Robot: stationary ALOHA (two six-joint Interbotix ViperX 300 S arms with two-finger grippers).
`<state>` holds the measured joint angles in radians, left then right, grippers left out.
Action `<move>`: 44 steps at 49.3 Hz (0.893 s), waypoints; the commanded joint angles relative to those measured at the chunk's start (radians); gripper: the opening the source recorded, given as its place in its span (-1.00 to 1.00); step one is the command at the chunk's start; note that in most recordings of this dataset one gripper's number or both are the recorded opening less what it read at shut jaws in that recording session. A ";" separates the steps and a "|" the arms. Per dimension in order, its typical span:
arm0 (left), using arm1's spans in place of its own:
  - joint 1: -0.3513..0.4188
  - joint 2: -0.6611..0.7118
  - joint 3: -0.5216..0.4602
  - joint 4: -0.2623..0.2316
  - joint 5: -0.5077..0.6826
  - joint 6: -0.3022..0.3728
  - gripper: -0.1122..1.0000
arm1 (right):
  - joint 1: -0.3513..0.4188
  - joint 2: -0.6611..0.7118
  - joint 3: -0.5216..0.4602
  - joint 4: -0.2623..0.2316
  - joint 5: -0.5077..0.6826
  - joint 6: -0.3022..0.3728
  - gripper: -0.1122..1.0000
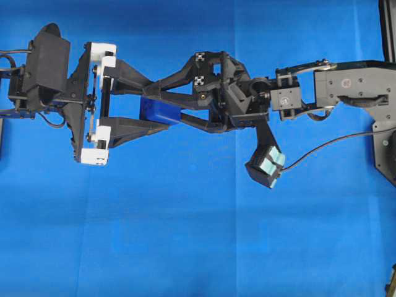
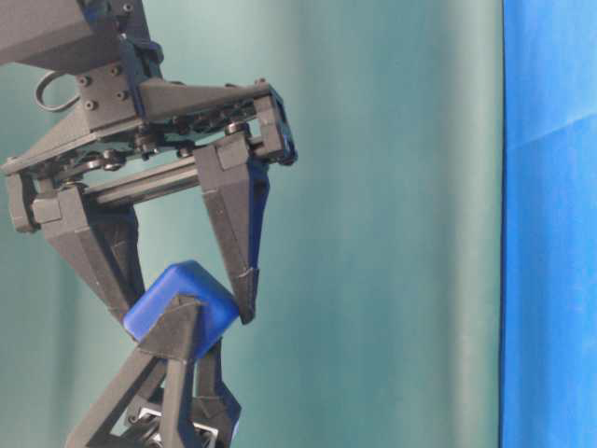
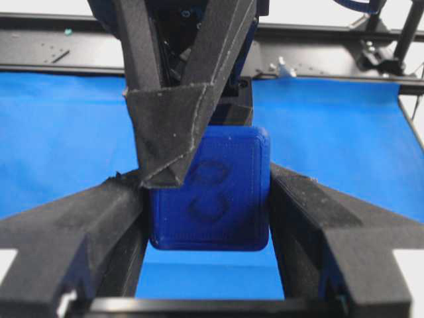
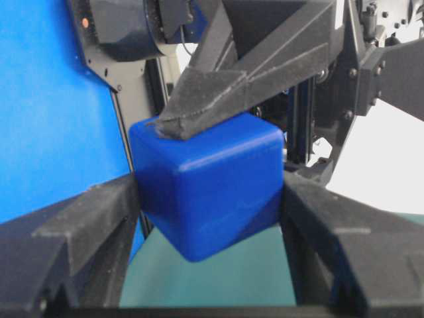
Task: Handover the blue block to the right arm after grasping it with the left arm, then place it in the designated position.
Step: 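Close the right gripper on the cube above the left gripper, then open the left gripper and pull the cube away with the right gripper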
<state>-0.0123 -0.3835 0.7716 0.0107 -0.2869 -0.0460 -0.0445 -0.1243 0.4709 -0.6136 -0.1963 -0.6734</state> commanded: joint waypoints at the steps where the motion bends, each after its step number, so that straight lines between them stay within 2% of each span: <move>1: 0.000 -0.015 -0.014 0.000 -0.008 -0.002 0.03 | 0.005 -0.012 -0.026 0.005 0.000 0.003 0.19; 29: 0.011 -0.009 -0.021 -0.002 -0.012 -0.018 0.06 | 0.005 -0.012 -0.026 0.006 0.005 0.003 0.19; 37: 0.014 -0.009 -0.020 0.000 -0.012 -0.025 0.76 | 0.005 -0.012 -0.026 0.005 0.005 0.003 0.19; 40: 0.017 -0.009 -0.020 0.000 -0.012 -0.025 0.87 | 0.005 -0.012 -0.026 0.005 0.005 0.005 0.19; 44: 0.018 -0.008 -0.020 0.000 -0.014 -0.026 0.88 | 0.005 -0.012 -0.026 0.006 0.005 0.003 0.19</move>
<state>0.0031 -0.3820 0.7716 0.0107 -0.2899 -0.0721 -0.0414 -0.1243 0.4709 -0.6121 -0.1871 -0.6719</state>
